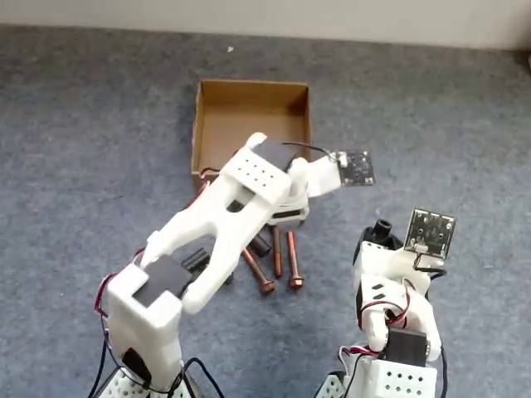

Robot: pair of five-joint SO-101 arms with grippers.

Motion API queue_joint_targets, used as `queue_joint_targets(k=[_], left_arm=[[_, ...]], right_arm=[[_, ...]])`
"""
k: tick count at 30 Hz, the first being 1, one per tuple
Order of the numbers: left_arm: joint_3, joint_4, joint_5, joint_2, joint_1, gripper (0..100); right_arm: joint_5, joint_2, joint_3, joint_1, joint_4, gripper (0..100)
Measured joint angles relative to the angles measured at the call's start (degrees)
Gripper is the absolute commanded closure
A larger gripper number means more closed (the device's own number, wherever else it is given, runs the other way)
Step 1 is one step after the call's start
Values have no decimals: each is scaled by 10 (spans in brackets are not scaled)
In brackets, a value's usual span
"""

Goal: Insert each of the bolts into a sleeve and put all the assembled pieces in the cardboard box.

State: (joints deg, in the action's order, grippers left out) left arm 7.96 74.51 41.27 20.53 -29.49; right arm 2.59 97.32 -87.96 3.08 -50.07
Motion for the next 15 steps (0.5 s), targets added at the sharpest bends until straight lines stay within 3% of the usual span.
queue_joint_targets(k=[15], left_arm=[[157,0,48,203,-4,801]], right_arm=[[0,0,0,0,0,994]])
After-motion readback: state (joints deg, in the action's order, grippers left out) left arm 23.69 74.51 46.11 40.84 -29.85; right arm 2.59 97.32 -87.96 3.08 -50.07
